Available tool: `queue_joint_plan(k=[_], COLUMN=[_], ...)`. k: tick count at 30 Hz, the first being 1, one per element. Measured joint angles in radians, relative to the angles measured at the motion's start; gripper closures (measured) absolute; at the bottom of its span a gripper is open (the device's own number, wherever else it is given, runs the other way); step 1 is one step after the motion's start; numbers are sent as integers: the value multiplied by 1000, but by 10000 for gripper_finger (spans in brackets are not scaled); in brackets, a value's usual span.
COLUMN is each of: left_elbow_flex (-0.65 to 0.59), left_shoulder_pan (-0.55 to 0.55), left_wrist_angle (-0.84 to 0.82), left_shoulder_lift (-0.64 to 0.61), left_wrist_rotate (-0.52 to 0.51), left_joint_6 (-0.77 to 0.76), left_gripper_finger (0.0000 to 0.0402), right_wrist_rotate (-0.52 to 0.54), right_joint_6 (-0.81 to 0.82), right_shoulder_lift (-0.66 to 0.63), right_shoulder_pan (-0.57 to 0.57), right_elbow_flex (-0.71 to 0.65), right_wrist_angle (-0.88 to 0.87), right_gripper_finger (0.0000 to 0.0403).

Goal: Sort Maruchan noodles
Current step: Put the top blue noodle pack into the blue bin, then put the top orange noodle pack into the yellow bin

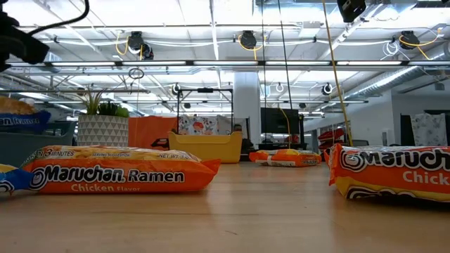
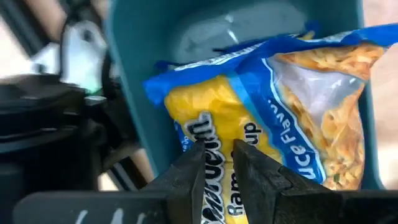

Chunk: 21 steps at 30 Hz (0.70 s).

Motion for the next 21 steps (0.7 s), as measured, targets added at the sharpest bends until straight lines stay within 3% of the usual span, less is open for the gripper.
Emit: queue_joint_plan(k=[13, 16, 21], left_elbow_flex=[52, 103, 135], left_shoulder_pan=[0, 0, -1], left_wrist_angle=[9, 9, 106], left_shoulder_lift=[53, 53, 53], left_wrist_rotate=[-83, -178, -489], left_joint_6=[3, 5, 42], left_gripper_finger=[314, 314, 314], right_wrist_rotate=[2, 15, 116], right_joint_6=[-11, -15, -23], right_shoulder_lift=[0, 0, 2], right_shoulder_pan=[0, 0, 0], right_elbow_flex=[0, 0, 0], right_wrist_angle=[-7, -31, -83], right_gripper_finger=[229, 229, 229])
